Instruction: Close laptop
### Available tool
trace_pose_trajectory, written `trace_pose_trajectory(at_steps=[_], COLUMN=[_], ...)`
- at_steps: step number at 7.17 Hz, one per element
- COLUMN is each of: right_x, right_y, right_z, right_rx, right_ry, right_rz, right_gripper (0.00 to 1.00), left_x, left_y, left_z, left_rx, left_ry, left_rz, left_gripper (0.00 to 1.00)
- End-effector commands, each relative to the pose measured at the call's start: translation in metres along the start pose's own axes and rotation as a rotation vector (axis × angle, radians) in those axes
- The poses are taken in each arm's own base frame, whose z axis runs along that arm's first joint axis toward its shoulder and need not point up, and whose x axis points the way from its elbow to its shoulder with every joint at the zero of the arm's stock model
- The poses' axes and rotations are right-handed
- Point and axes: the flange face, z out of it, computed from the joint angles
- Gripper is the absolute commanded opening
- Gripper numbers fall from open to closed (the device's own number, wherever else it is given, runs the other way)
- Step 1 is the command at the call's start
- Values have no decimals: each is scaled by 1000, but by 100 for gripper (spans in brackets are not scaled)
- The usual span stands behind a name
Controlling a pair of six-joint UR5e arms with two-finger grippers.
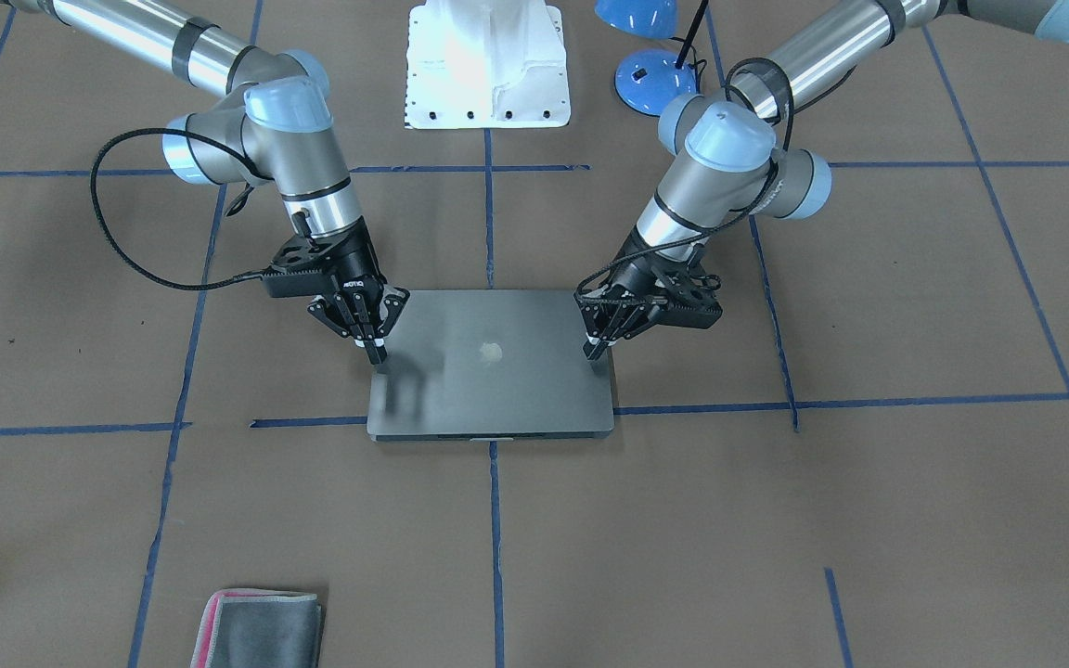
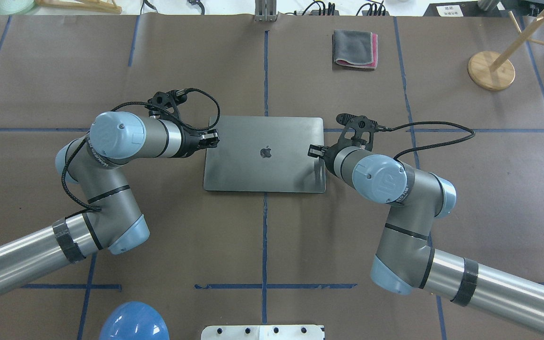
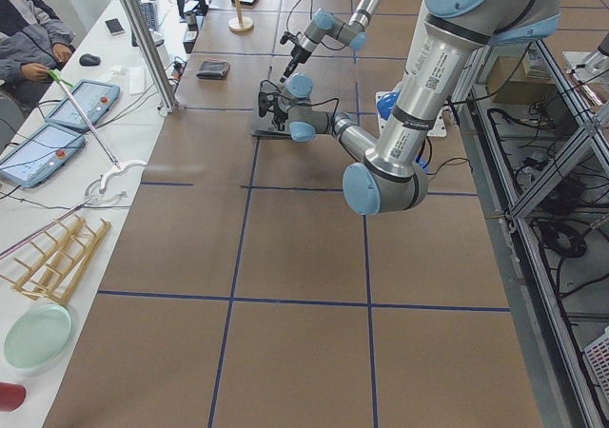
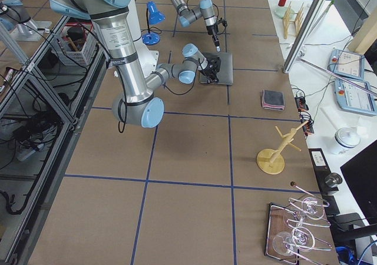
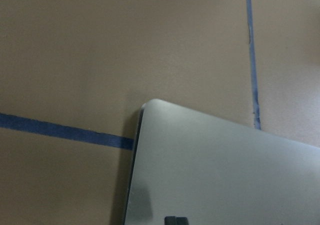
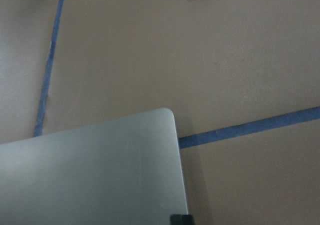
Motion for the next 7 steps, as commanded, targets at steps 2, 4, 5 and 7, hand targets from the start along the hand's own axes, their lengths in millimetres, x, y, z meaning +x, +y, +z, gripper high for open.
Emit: trace_pose_trajectory(at_steps=[2,4,5,7], right_x=[-8,-11,-12,-6], right_y=[-27,-47,-58,-75], right_z=[-21,-43,-57,-87], right_rx=[-165,-207,-233,-303], right_ry=[48,48,54,128], right_rz=[19,39,52,-34], right_gripper=[99,99,99,99], left_x=[-1,6,6,-6], left_y=[-1,-32,-40,-57], left_z=[0,-36,-48,-86], left_rx=[-45,-137,-161,-217], left_ry=[-30,-31,-40,-138], left_rz=[5,-31,-45,-58], left_gripper=[99,99,99,99])
